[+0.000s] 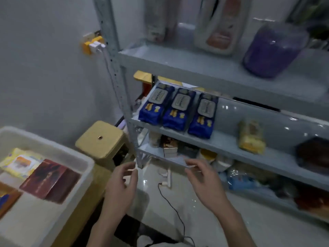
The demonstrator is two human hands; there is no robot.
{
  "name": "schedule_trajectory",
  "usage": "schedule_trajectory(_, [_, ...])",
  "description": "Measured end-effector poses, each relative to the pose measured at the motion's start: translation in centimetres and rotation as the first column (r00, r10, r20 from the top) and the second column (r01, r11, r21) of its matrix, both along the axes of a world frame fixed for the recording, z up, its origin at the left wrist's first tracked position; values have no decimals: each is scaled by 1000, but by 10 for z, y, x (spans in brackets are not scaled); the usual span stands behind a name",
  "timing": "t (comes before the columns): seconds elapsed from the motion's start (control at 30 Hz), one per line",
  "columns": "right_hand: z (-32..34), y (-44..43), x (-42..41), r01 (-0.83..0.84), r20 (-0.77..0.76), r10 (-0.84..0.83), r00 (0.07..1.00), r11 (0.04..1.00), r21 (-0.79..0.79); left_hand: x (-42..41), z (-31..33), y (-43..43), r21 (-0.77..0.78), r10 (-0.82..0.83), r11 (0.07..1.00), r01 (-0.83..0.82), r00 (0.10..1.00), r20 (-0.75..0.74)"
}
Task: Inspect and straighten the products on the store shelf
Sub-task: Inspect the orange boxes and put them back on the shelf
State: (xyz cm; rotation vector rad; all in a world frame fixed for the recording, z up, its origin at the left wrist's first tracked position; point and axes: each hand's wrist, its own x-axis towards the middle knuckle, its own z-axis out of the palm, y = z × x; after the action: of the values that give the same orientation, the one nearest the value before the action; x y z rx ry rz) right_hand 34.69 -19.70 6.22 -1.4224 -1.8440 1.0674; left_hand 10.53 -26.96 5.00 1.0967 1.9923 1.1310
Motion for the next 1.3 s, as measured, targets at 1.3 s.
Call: schedule_trajectory(1.3, [-9, -211, 791, 994, -87, -991, -97, -91, -67, 948, 10, 73, -11, -997, 82, 997, 82, 6])
